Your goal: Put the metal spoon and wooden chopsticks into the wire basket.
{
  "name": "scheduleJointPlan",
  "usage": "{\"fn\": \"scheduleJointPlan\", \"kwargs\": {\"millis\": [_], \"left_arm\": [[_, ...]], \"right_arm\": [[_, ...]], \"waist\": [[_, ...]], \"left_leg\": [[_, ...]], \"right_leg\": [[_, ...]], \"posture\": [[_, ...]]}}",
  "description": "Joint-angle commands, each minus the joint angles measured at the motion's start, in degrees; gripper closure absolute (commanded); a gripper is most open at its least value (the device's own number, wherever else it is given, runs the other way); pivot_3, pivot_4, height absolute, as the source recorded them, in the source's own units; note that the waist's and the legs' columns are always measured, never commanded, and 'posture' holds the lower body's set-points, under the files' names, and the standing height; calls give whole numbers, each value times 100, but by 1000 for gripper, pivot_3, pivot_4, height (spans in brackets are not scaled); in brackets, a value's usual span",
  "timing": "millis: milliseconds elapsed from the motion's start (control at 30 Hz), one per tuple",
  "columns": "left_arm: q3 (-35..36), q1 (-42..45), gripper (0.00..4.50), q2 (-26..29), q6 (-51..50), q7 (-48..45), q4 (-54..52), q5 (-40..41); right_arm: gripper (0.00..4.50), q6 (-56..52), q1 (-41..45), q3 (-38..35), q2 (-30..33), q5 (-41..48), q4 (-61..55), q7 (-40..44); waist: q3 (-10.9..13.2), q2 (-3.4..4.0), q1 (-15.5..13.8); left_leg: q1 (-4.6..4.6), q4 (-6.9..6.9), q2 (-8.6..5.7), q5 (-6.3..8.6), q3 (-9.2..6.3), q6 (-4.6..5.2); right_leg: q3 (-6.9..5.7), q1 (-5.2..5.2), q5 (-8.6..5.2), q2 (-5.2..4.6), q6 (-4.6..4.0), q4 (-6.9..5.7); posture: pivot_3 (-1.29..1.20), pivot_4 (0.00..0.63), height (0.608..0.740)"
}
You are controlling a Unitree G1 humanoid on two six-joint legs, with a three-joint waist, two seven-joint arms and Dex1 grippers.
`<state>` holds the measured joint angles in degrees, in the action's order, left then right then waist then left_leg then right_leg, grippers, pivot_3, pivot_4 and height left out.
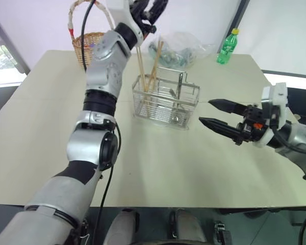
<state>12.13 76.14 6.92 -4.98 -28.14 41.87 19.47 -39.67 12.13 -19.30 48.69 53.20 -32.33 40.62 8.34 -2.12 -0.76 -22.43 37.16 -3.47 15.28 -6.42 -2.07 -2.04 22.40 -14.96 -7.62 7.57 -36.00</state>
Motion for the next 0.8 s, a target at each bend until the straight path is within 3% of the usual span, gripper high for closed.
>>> {"fn": "scheduleJointPlan", "kwargs": {"millis": [33,233,367,600,800], "left_arm": [[2,36,67,31,-35,39,-378,72],[72,-37,67,242,-378,119,-712,164],[11,-207,67,736,-1029,-134,-1080,237],[-509,-1146,67,2389,-1966,-1593,-2694,193],[-137,-2075,67,4095,-2699,-2844,-4116,779]], "right_arm": [[1294,22,103,-223,104,74,-62,0],[1294,84,248,-102,71,-44,59,20],[1294,212,430,54,-8,-223,223,87],[1294,489,669,191,-44,-578,766,391],[1294,640,974,240,8,-797,1231,689]], "waist": [[0,0,0],[0,1,7],[2,6,27],[7,20,67],[10,25,66]], "left_leg": [[0,0,0,0,0,0],[0,0,-1,0,0,0],[2,0,1,0,0,0],[3,-2,3,-1,-2,0],[2,-5,3,0,-4,0]], "right_leg": [[0,0,0,0,0,0],[0,-1,0,-1,0,1],[1,1,0,4,0,-3],[7,3,0,7,-3,-4],[12,4,-1,5,-5,-1]], "posture": [[0,150,661],[0,150,661],[0,150,661],[0,150,661],[0,150,661]]}}
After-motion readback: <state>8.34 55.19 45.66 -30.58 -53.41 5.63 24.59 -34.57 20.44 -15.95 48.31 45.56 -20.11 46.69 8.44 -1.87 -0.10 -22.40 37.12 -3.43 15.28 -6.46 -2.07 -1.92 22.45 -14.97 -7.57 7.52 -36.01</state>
